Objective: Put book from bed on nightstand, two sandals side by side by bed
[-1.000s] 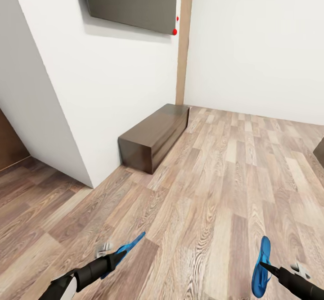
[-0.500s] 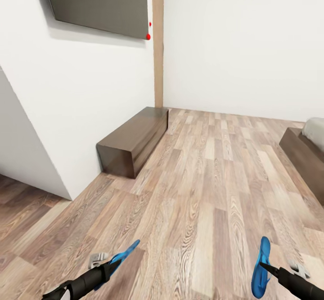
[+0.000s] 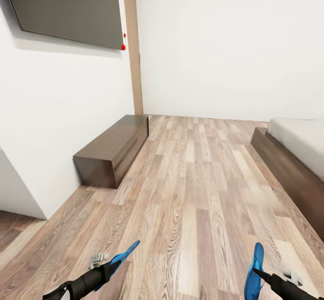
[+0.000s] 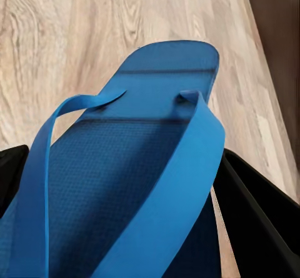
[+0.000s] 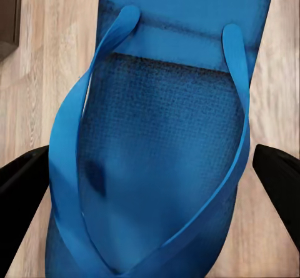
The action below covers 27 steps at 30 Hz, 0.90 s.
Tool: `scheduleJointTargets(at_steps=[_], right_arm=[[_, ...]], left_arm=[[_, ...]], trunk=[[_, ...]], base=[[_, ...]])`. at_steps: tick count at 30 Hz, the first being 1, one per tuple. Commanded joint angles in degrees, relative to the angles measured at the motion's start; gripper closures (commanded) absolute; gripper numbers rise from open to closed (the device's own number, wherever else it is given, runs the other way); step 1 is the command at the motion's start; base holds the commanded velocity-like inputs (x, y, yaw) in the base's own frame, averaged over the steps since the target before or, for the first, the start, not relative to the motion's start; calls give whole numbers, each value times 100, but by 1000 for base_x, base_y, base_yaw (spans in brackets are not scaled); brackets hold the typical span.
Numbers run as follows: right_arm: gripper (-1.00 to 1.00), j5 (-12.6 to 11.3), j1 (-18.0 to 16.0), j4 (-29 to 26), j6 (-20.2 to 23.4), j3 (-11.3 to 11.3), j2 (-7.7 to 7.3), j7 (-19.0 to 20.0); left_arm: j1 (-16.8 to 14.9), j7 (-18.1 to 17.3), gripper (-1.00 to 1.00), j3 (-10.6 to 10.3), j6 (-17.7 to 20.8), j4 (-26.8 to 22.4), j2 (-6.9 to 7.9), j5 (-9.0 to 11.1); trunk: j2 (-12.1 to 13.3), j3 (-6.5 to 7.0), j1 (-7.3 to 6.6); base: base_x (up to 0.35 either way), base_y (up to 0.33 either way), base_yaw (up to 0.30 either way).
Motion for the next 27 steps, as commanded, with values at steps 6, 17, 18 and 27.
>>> scheduleJointTargets(at_steps=[6,17,18,27], right_arm=[[100,-23,-2,10,15,-9,3,10],[100,-19,1,181,5,-9,3,8],[100,-20,1,222,2,-9,3,7],[100,-19,1,272,-1,-3,3,4]], left_arm=[[-1,-22,100,11,31,1,0,20],[-1,-16,100,11,31,25,-3,9],[-1,-14,100,11,31,26,-2,6],[-1,-10,100,12,31,27,-1,3]], trunk=[[45,140,-36],[85,188,-58],[85,190,-58],[85,214,-58]], base=[[0,0,-300],[0,0,-300],[0,0,-300],[0,0,-300]])
